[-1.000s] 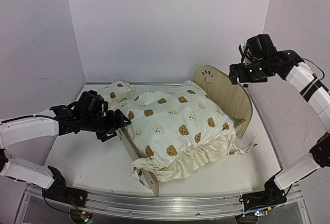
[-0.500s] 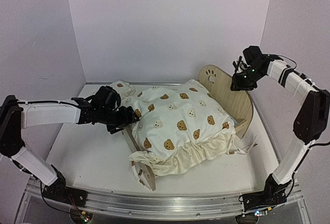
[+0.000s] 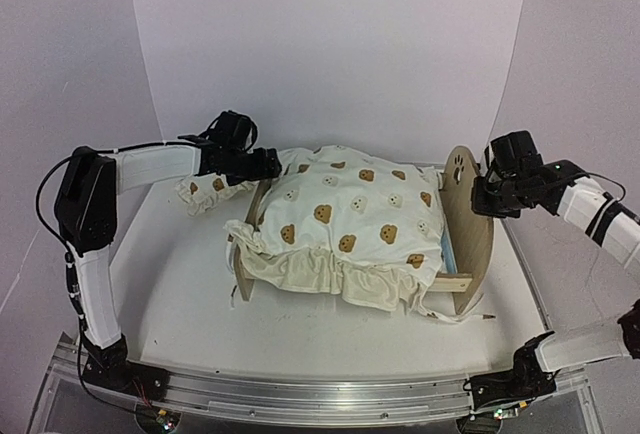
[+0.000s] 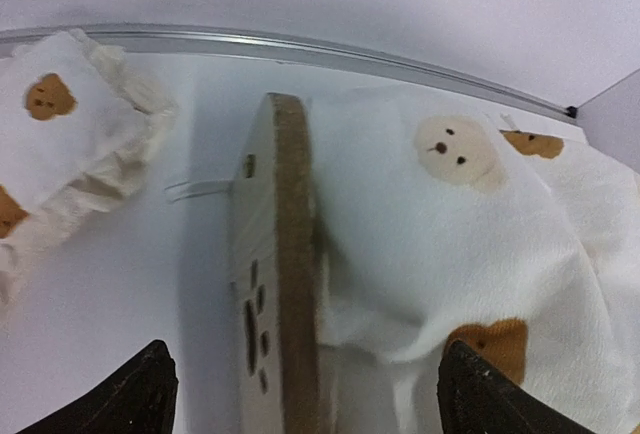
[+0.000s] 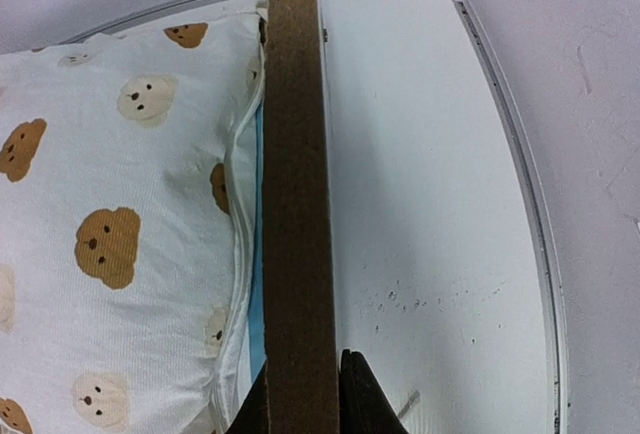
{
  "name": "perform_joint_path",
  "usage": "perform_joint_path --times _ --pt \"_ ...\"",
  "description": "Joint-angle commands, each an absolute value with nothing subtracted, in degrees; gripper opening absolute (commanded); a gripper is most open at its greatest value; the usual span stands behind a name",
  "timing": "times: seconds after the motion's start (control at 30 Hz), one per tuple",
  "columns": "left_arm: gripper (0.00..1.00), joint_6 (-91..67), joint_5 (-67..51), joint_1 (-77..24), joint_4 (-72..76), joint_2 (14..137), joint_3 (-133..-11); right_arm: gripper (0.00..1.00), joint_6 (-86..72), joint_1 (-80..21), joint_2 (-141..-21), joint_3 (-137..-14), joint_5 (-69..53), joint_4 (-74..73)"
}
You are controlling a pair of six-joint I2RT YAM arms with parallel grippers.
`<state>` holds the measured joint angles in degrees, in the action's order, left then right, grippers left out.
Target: Set up the pet bed
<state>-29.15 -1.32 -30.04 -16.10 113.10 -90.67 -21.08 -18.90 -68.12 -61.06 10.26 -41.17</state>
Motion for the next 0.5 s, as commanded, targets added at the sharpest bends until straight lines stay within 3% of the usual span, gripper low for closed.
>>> perform_joint_path --times 0.0,0.17,0.3,0.37,0.47 --pt "0.93 -17.52 13.72 -28.04 -22.91 104.26 -89.92 0.00 -41.85 -25.37 -70.87 -61.24 9.85 -28.77" --pt "0.96 -16.14 16.90 -26.19 -28.45 89.94 -83.08 0.00 -46.41 -29.35 -75.92 -64.38 15.65 -24.53" --pt "0.93 -21.30 -1.68 -26.62 -28.62 79.34 -78.40 0.01 -46.65 -32.23 -80.25 -67.70 14.93 -23.81" --pt "0.92 -23.58 -9.53 -29.84 -24.97 75.58 -75.13 0.09 -45.72 -32.97 -81.02 -68.39 13.48 -23.49" --pt "0.90 -26.52 -10.69 -38.81 -19.00 72.50 -71.11 0.36 -38.29 -33.05 -79.86 -69.16 8.98 -22.99"
